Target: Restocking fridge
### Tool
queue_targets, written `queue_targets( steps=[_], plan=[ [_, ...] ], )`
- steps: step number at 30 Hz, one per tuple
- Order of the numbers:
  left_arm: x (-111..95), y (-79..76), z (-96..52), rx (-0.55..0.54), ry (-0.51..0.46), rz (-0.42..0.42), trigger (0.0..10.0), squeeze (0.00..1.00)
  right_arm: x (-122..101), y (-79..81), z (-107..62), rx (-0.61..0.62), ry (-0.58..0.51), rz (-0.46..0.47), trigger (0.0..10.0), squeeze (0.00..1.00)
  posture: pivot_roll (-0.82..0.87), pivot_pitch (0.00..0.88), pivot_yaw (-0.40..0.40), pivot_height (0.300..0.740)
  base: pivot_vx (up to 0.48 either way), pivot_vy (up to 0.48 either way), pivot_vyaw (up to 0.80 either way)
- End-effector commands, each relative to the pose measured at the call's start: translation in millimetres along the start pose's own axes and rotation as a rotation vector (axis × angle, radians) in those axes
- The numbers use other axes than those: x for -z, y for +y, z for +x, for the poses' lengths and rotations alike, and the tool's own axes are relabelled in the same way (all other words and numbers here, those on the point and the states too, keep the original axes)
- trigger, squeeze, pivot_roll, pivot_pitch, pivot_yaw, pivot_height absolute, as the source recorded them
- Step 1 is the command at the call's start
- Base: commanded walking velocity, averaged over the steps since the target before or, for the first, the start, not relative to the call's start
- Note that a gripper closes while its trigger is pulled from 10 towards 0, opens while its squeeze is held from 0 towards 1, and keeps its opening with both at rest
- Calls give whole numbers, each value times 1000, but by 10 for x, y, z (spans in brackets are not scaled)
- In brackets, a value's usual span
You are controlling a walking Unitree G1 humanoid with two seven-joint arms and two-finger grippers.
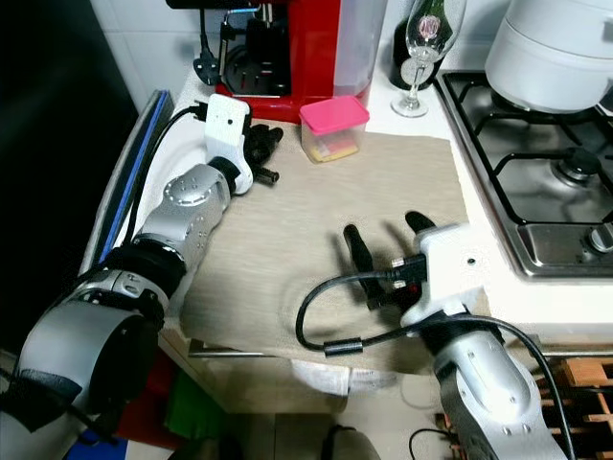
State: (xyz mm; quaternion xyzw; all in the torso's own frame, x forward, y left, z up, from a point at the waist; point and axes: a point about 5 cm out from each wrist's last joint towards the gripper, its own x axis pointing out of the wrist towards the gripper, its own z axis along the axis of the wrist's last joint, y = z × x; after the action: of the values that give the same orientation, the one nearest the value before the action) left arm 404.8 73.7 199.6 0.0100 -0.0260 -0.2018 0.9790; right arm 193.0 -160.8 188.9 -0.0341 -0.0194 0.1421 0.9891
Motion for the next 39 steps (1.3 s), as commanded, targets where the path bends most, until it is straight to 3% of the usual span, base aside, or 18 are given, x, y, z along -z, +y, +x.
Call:
queue_targets(
  steps=[1,6,11,16,23,24,27,28,29,33,36,39],
  plan=[
    [-79,16,33,-24,-13,15,10000,0,-49,24,-60,-2,-8,-5,10000,0,-402,191,52,740,0,0,0],
    [-117,29,61,-63,-10,6,10000,0,-35,36,-133,6,19,-2,10000,0,-416,210,47,740,0,0,0],
    [-133,-60,83,-25,-25,-5,10000,0,-34,35,-155,10,29,-2,10000,0,-411,215,48,740,0,0,0],
    [-131,-274,109,85,-49,-39,10000,0,-33,39,-130,8,31,0,10000,0,-403,209,52,740,0,0,0],
    [-158,-458,119,181,-82,-56,10000,0,-35,29,-120,10,29,-1,10000,0,-400,205,55,740,0,0,0],
    [-182,-562,111,243,-109,-64,10000,0,-34,24,-106,12,26,-2,10000,0,-385,195,62,740,0,0,0],
    [-269,-786,50,386,-179,-106,10000,0,-29,14,-69,14,20,-1,10000,0,-369,187,64,740,0,0,0],
    [-269,-786,50,386,-179,-106,10000,0,-29,14,-69,14,20,-1,10000,0,-369,187,64,740,0,0,0],
    [-353,-925,-53,477,-218,-159,10000,0,-27,13,-50,11,15,-2,10000,0,-359,183,65,740,0,0,0],
    [-388,-987,-108,518,-232,-178,10000,0,-26,13,-42,10,14,-2,10000,0,-359,183,65,740,0,0,0],
    [-477,-1128,-304,581,-240,-279,10000,0,-24,5,6,3,5,-3,10000,0,-337,173,68,740,0,0,0],
    [-449,-1075,-319,538,-228,-282,10000,0,-21,6,32,0,1,-1,10000,0,-328,167,71,740,0,0,0]
  ],
)
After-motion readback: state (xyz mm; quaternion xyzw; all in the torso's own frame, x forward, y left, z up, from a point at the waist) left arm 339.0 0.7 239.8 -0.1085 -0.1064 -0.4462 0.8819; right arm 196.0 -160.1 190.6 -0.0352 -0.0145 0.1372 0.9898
